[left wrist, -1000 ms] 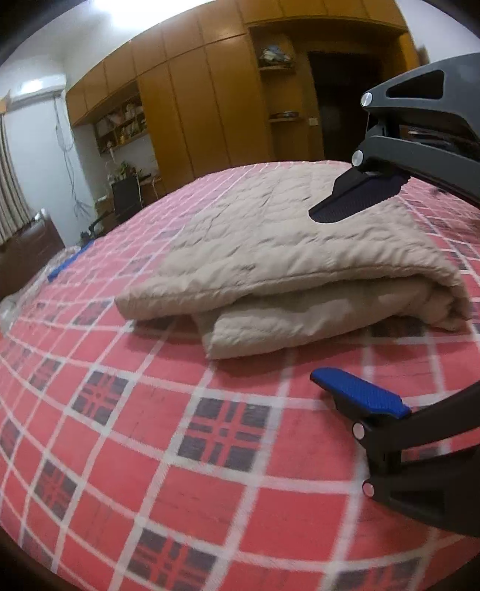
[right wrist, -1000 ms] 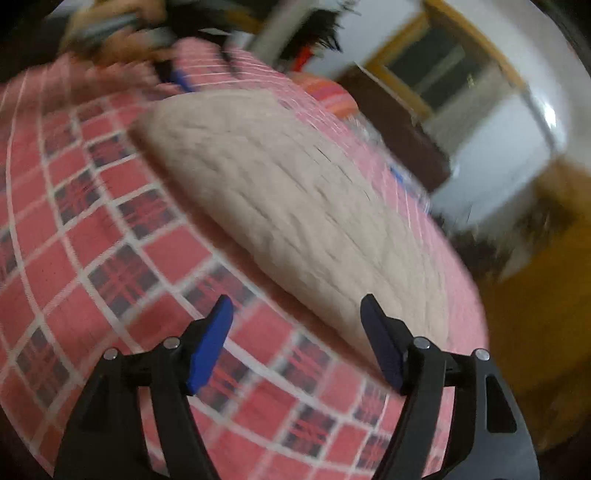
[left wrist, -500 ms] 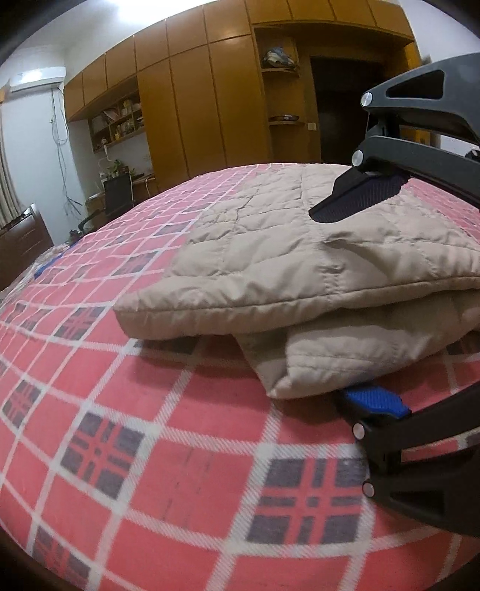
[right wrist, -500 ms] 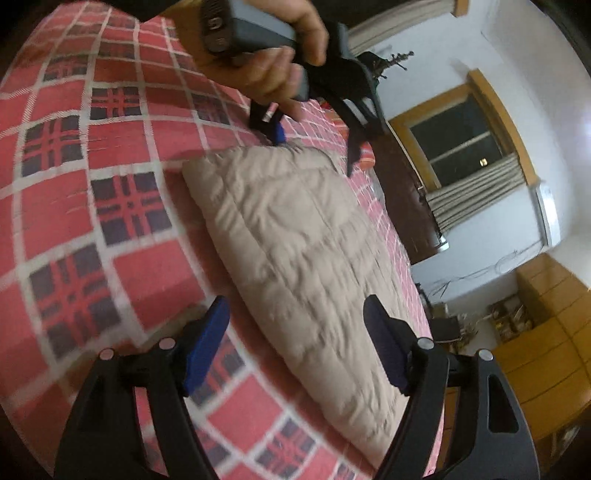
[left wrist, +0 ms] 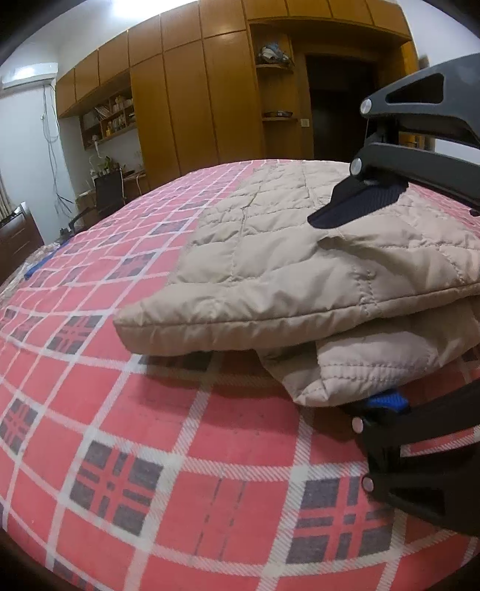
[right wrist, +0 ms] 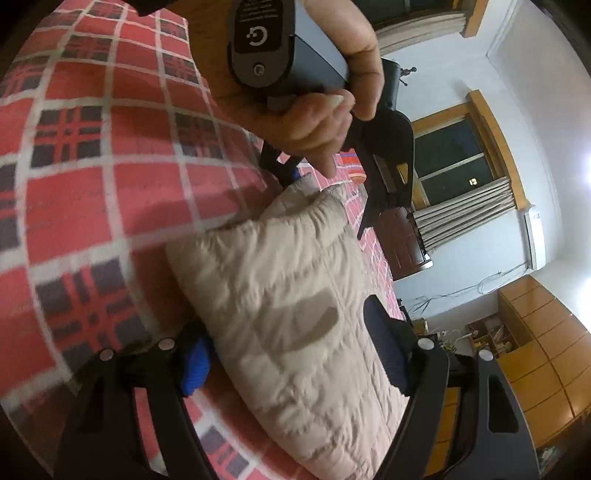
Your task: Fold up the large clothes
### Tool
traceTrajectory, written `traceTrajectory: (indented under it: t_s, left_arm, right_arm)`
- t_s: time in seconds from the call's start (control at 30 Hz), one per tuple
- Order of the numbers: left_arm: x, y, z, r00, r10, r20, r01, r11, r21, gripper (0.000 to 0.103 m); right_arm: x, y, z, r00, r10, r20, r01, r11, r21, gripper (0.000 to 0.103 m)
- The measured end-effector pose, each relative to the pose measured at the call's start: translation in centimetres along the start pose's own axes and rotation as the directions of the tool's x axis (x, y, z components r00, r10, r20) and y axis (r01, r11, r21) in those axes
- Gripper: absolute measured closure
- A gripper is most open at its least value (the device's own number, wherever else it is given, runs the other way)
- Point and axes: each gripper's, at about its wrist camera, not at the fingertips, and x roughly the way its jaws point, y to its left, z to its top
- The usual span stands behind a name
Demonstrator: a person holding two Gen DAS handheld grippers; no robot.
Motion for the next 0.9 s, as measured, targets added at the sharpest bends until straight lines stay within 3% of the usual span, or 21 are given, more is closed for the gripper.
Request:
traceTrajectory:
  t_s: [0.1, 0.3, 0.4, 0.53, 0.9]
  left_arm:
    - [0.1, 0.2, 0.4, 1.000, 0.002, -0.007, -0.002, 1.000, -0.011, 0.041]
    - [0.2, -0.1, 0.7, 0.999, 0.032, -0.014, -0.032, 0.999, -0.007, 0.059]
    - [0.0, -0.4, 0.7, 0.999, 0.046, -0.008, -0.046, 0.999, -0.011, 0.064]
    - [-0.5, -1.1, 0.7, 0.998, 0.062, 0.002, -0.062, 0.998, -0.015, 0.070]
    - [-2.3, -4.8, 0.7, 0.994, 0.105, 0.022, -0.106, 0.994, 0.016, 0.073]
  right_arm:
    - [0.3, 0.5, 0.9, 1.000, -0.004, -0.008, 0.004, 1.000, 0.000, 0.035]
    - [0.5, 0.3, 1.5, 0.998, 0.061, -0.024, -0.060, 0.996, 0.065, 0.064]
    - [-0.4, -0.9, 1.2, 0.996, 0.084, -0.015, -0.082, 0.989, 0.124, 0.073]
    - [-1.0, -2.0, 1.4, 0.995, 0.099, -0.007, -0.096, 0.980, 0.176, 0.076]
    - [-2.7, -6.4, 1.4, 0.994, 0.109, 0.029, -0.113, 0.952, 0.284, 0.078]
